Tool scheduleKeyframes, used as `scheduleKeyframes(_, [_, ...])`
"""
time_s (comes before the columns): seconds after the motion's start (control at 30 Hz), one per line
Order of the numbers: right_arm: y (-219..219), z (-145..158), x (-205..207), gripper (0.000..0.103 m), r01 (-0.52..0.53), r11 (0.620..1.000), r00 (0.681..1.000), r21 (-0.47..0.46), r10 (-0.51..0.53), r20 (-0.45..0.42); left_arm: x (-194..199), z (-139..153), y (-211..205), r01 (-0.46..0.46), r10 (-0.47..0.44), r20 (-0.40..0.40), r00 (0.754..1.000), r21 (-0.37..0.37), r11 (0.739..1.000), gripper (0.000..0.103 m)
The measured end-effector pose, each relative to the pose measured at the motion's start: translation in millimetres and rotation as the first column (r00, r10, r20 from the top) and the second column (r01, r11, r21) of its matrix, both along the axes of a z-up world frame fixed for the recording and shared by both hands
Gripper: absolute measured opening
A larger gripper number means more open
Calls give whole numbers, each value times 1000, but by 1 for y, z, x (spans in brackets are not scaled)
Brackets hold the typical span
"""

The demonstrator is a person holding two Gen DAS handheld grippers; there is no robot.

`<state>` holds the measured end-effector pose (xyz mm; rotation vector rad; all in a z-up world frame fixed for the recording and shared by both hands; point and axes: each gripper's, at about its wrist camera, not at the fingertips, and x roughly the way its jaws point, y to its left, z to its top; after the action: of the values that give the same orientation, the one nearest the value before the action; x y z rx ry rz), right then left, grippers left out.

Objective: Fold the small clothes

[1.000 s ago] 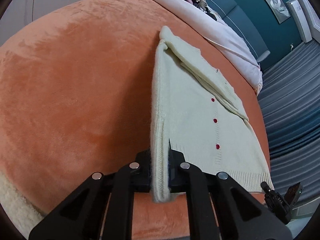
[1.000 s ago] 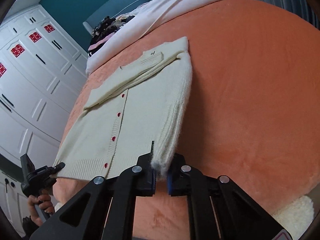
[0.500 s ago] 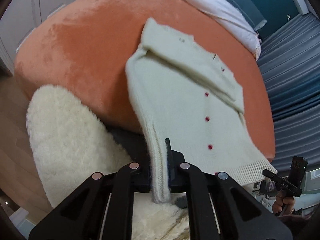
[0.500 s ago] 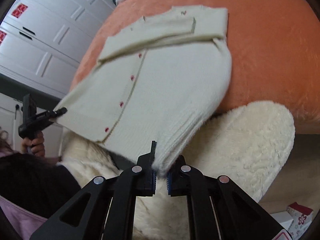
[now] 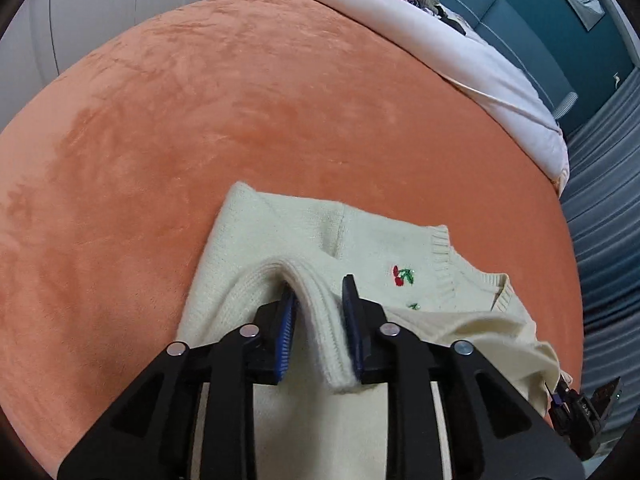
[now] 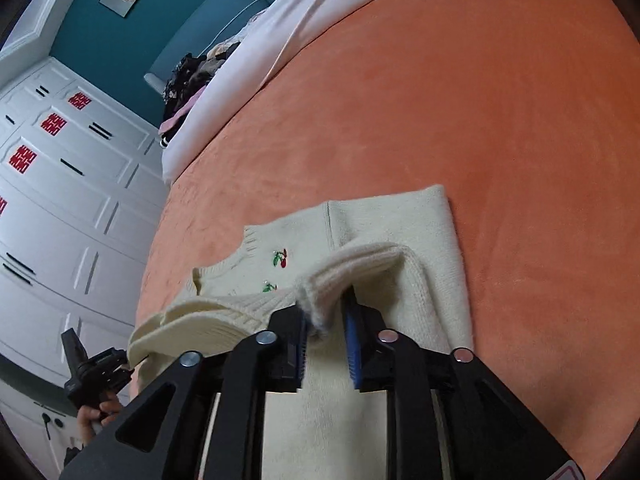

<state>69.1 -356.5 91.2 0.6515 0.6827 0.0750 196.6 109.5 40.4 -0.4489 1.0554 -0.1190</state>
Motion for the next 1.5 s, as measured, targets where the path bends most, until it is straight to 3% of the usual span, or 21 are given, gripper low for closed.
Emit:
scheduleKeyframes(0.03, [-2,3,-8,47,7,1000,999,-13,-6,35,-3,1,3,12,-11,13,1000,-26,1000,35])
scheduleKeyframes(0.07, [-2,11,-15,53,21,998,998,-52,-17,67,-7,5,6,19,-18,31,999,-40,999,54])
scheduleKeyframes(0.13, [-1,20,-29,65,23,990,995,-142,-9,95,-21,17,10,13,-13,103,995,7,1000,81])
scheduleKeyframes(0.23, [4,17,-24,67,1,964,999,-265,14,52,-33,30,8,63,-76,201,977,72,995,90])
scheduleKeyframes(0.4, [4,-9,0,67,-14,951,1000,-308,5,-30,-12,6,-8,123,-139,97,985,158,980,88])
scheduleKeyframes(0.47, [1,-21,-1,62,-25,952,998,-306,4,-69,-2,-5,-13,145,-153,49,987,149,978,66])
scheduleKeyframes(0.5, [4,-25,1,44,-37,950,996,-310,12,-84,3,-11,-16,149,-154,18,988,159,976,57])
scheduleKeyframes(0.53, [5,-26,4,21,-50,948,995,-314,21,-96,7,-14,-17,152,-152,-7,988,164,975,35])
scheduleKeyframes(0.57, [7,-25,2,12,-60,952,995,-302,31,-99,10,-15,-16,154,-153,-20,988,150,977,16])
scheduleKeyframes(0.6, [7,-17,-1,11,-58,960,997,-276,41,-69,11,-12,-12,142,-141,-17,990,121,982,8])
scheduleKeyframes(0.67, [12,17,-15,10,-48,962,997,-269,60,39,5,6,-7,125,-128,35,991,79,989,7])
scheduleKeyframes(0.77, [13,57,-31,10,-11,962,986,-274,56,156,3,33,-5,118,-129,121,984,98,988,7])
scheduleKeyframes(0.83, [3,42,-19,9,14,956,994,-292,17,103,10,26,-3,89,-104,104,989,138,986,7])
scheduleKeyframes(0.93, [-15,-33,23,9,-5,964,988,-268,-36,-149,27,-23,0,68,-63,-34,997,158,985,8])
scheduleKeyframes(0.97, [-17,-45,23,9,-2,970,988,-244,-36,-150,27,-37,1,59,-51,-56,997,155,986,9])
scheduleKeyframes(1.03, [-15,-29,11,12,32,967,993,-254,-60,-104,22,-31,-2,59,-57,-19,998,190,980,11])
scheduleKeyframes(1.1, [-8,-6,-6,21,89,953,993,-290,-109,-53,15,-14,-8,68,-70,0,998,241,968,15])
scheduleKeyframes(1.2, [24,31,-40,21,115,913,993,-391,-99,59,-13,29,-23,64,-108,118,987,333,941,15])
scheduleKeyframes(1.33, [106,28,-54,21,-86,933,991,-350,115,62,-66,59,-65,142,-194,185,964,263,954,27])
scheduleKeyframes(1.4, [154,4,-55,21,-236,921,968,-309,252,14,-77,49,-85,196,-228,150,962,200,960,28])
scheduleKeyframes(1.5, [192,-29,-53,15,-338,892,939,-302,339,-51,-89,19,-100,218,-238,77,968,211,953,30])
